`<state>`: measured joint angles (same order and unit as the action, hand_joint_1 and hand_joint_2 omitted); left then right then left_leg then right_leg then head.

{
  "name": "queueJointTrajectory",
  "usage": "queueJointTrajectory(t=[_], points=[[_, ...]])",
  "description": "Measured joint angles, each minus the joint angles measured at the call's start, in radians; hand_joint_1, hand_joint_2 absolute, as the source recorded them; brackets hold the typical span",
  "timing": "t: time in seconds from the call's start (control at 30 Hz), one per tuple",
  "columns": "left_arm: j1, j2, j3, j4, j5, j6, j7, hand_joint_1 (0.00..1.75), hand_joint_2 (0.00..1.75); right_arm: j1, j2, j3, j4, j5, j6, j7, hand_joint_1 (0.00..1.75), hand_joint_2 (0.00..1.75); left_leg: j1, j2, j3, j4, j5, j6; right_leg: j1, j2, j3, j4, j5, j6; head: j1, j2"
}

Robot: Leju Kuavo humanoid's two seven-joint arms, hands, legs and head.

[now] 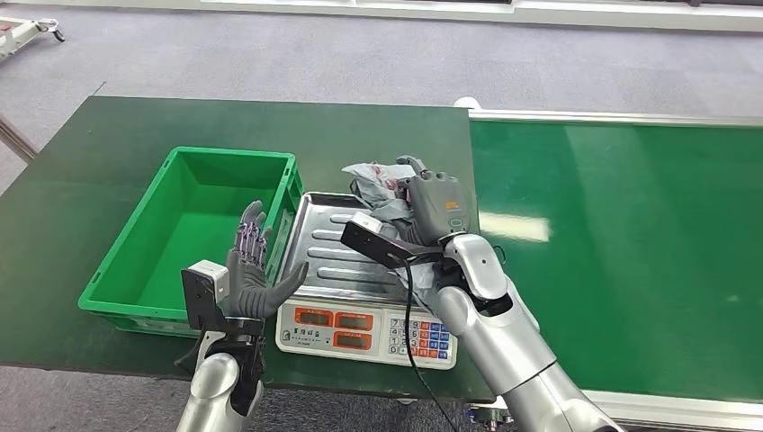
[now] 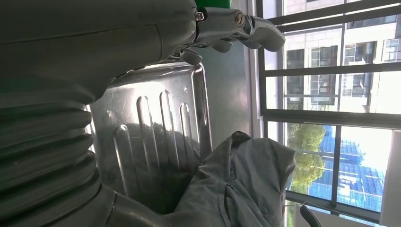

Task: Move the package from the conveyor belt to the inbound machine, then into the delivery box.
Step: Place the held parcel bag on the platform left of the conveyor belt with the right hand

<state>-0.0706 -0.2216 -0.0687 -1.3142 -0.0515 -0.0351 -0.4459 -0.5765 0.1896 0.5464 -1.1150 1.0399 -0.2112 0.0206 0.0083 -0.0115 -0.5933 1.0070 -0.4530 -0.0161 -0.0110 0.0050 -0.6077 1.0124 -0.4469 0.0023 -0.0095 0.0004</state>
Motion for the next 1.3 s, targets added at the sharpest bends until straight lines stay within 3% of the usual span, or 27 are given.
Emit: queueJointTrajectory(t=[0.3,0.43,1.0,1.3], points=[[0.000,-0.002,0.007,0.001,-0.001,-0.010,-0.006,0.00,1.75,-0.012,0.002,0.036,0.000,-0.019,0.034,-0.015,1.75,1.75,0.000,0.000,0.000,0.000,0.000,0.000,0.000,0.000,0.000,0.000,0.000,0.000,0.000,0.000],[-0.005,-0.002,0.011,0.008,-0.002,-0.017,-0.007,0.00,1.75,-0.018,0.011,0.064,0.000,-0.052,0.069,-0.022,0.00,1.75,0.000,0.000,0.000,0.000,0.000,0.000,0.000,0.000,0.000,0.000,0.000,0.000,0.000,0.000],[-0.013,-0.006,0.017,0.023,-0.020,-0.019,-0.015,0.00,1.75,-0.041,0.017,0.066,0.011,-0.287,0.049,-0.087,0.00,1.75,0.000,0.001,0.000,0.000,0.000,0.000,0.000,0.000,0.000,0.000,0.000,0.000,0.000,0.000],[-0.013,-0.009,0.017,0.021,-0.022,-0.019,-0.015,0.00,1.75,-0.044,0.017,0.041,-0.021,-0.325,0.051,-0.099,0.00,1.75,0.000,0.001,0.000,0.000,0.000,0.000,0.000,0.000,0.000,0.000,0.000,0.000,0.000,0.000]])
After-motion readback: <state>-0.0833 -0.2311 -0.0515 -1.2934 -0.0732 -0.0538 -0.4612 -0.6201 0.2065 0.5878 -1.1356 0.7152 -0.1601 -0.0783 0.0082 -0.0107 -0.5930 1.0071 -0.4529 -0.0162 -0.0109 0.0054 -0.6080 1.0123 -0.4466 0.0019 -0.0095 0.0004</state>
